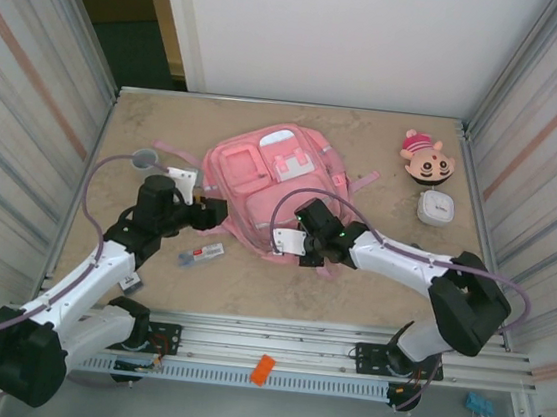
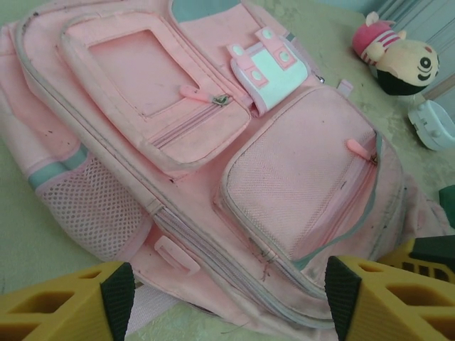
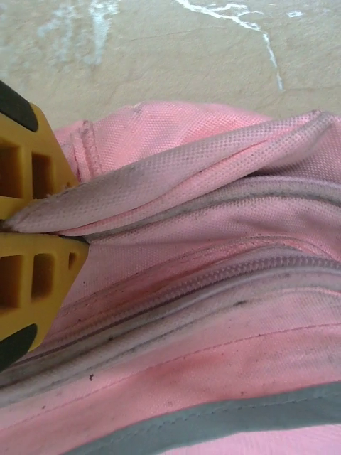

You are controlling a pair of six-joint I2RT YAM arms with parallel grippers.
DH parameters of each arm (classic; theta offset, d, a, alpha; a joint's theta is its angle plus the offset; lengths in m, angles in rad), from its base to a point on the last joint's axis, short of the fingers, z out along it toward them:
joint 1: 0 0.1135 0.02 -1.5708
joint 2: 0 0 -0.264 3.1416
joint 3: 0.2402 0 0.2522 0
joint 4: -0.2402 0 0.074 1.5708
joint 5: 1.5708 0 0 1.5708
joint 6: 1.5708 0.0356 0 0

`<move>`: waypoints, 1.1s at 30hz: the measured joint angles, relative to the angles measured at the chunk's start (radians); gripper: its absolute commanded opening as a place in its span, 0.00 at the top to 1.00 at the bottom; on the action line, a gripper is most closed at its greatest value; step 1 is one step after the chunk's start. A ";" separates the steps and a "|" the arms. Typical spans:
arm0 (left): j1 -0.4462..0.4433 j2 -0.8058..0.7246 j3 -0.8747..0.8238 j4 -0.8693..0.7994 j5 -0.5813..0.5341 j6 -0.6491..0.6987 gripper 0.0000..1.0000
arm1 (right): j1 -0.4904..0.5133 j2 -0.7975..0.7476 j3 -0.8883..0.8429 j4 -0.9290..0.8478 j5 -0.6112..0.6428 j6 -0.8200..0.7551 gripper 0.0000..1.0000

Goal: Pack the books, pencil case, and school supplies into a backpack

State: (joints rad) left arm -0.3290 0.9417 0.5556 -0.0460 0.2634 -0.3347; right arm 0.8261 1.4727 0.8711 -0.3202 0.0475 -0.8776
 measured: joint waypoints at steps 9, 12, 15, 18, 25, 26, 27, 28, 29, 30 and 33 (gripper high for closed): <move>0.003 -0.003 -0.002 0.052 0.008 -0.014 0.32 | -0.085 -0.121 0.339 -0.212 0.013 -0.068 1.00; 0.003 -0.003 -0.018 0.083 0.009 -0.027 0.35 | -0.096 -0.123 0.420 -0.242 0.032 -0.074 1.00; 0.003 0.003 -0.043 0.115 0.009 -0.034 0.37 | -0.105 -0.123 0.460 -0.272 0.036 -0.074 1.00; 0.003 0.044 -0.072 0.164 0.009 -0.033 0.38 | -0.108 -0.121 0.476 -0.288 0.035 -0.074 1.00; 0.003 0.247 -0.139 0.327 0.005 -0.008 0.39 | -0.108 -0.114 0.478 -0.295 0.027 -0.073 1.00; 0.003 0.282 -0.138 0.348 0.005 0.005 0.39 | -0.108 -0.114 0.478 -0.295 0.027 -0.073 1.00; 0.003 0.310 -0.134 0.363 0.005 0.016 0.39 | -0.108 -0.114 0.478 -0.295 0.027 -0.073 1.00; 0.003 0.348 -0.127 0.378 0.008 0.032 0.39 | -0.108 -0.114 0.478 -0.295 0.026 -0.073 1.00; 0.003 0.386 -0.116 0.395 0.014 0.049 0.39 | -0.108 -0.114 0.478 -0.295 0.025 -0.073 1.00; 0.003 0.417 -0.105 0.410 0.019 0.062 0.39 | -0.108 -0.114 0.478 -0.295 0.024 -0.073 1.00; 0.003 0.513 -0.068 0.473 0.052 0.106 0.43 | -0.108 -0.114 0.478 -0.295 0.024 -0.072 1.00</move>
State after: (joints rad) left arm -0.3264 1.4544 0.4877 0.4267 0.3157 -0.2287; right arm 0.7177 1.3590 1.3487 -0.6151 0.0715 -0.9501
